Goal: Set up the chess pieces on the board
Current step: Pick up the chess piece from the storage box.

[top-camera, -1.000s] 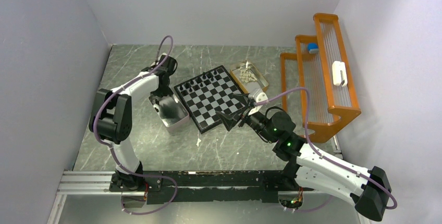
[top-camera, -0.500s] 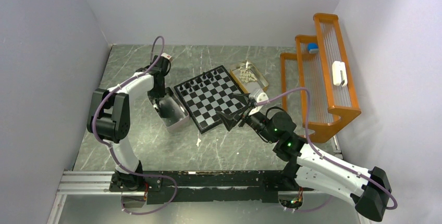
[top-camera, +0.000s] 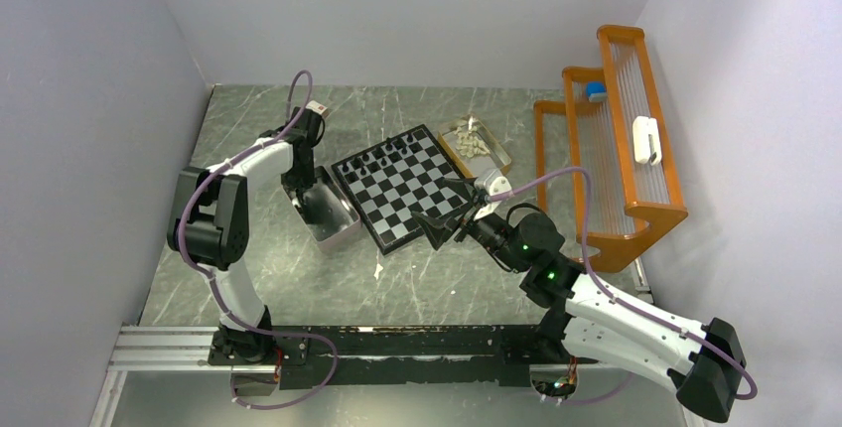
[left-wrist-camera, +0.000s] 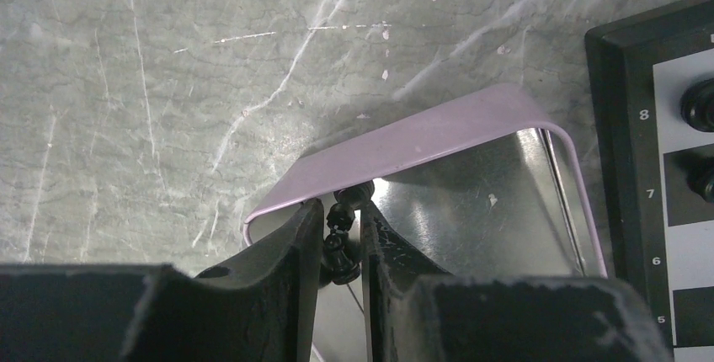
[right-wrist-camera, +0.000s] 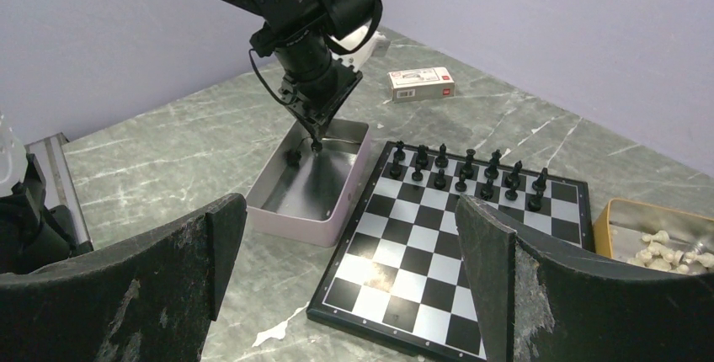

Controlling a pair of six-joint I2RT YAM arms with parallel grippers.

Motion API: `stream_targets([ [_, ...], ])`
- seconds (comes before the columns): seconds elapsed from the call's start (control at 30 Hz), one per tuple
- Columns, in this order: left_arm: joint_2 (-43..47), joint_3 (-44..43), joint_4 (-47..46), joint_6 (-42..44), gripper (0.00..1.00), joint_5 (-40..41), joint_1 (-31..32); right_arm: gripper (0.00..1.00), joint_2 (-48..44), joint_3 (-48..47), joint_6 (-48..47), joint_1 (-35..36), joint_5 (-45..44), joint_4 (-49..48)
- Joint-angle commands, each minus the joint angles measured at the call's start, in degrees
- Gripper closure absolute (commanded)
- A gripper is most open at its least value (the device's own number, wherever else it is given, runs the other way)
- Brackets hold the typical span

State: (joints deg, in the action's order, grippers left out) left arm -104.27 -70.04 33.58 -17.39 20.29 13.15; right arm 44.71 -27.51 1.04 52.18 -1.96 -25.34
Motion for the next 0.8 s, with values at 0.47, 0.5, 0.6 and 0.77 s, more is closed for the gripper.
stream_targets([
  [0.47, 2.2, -3.2, 2.2, 0.1, 0.9, -2.1, -0.7, 0.0, -0.5, 0.9, 0.6, 0.0, -0.6, -1.4],
  [0.5, 2.8, -3.7, 2.7, 0.1, 0.9, -3.0, -0.7, 0.0, -0.4, 0.9, 0.9, 0.0, -1.0, -1.2],
  [0.6, 4.6, -6.0, 4.2, 1.2, 0.91, -6.0, -0.5, 0.0, -0.5, 0.6, 2.0, 0.0, -2.7, -0.7],
  [0.77, 6.3, -10.4, 7.4, 2.8, 0.91, -5.6, 1.7, 0.0, -0.4, -1.5, 7.0, 0.0, -7.4, 2.7],
])
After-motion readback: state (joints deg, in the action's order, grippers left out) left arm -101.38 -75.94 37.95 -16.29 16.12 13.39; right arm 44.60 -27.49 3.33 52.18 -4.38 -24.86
